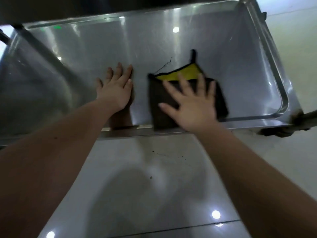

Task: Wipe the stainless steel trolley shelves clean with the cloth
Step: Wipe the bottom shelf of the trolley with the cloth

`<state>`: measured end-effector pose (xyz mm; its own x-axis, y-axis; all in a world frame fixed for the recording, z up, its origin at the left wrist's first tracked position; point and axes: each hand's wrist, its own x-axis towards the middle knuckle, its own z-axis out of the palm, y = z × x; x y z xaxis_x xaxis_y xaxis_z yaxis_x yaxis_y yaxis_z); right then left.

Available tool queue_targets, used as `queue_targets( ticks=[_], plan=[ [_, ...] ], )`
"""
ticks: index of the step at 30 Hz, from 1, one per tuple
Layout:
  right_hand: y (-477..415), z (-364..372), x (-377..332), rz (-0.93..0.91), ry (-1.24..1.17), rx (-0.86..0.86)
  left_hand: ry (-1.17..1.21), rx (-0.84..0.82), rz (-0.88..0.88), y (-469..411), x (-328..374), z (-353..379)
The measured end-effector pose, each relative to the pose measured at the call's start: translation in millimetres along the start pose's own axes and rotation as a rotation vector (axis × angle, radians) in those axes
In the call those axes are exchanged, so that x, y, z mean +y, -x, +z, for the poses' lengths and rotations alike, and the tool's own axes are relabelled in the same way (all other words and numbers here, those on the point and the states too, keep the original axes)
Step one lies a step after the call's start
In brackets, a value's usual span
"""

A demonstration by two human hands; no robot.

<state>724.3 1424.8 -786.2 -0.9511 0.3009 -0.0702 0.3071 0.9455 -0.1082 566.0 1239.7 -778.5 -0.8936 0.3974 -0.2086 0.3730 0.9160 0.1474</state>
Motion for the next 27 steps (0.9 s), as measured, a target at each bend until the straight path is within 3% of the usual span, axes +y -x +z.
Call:
queue_targets(
  ticks=[4, 8, 12, 17, 21, 24, 27],
  plan=[
    [10, -17, 105, 0.299, 0.001, -0.041, -0.018, 0.027, 0.028, 4, -3, 2],
    [12, -18, 107, 0.404, 0.022, -0.044, -0.046, 0.041, 0.032, 8, 2, 4],
    [-4, -9, 12, 0.266, 0.037, -0.025, 0.17, -0.035, 0.01, 7, -2, -11],
    [-10, -4, -109, 0.018, -0.028, -0.105, 0.39, 0.15, 0.047, 38, 10, -21],
    [-13, -21, -49, 0.127, -0.272, 0.11, 0.27, 0.189, 0.174, 71, 40, -4],
    [3, -21, 7, 0.208, -0.397, 0.021, 0.101, 0.121, 0.224, 81, 82, 15],
    [12, -10, 14, 0.141, -0.282, -0.028, -0.019, 0.076, 0.131, 85, 105, 30]
  ],
)
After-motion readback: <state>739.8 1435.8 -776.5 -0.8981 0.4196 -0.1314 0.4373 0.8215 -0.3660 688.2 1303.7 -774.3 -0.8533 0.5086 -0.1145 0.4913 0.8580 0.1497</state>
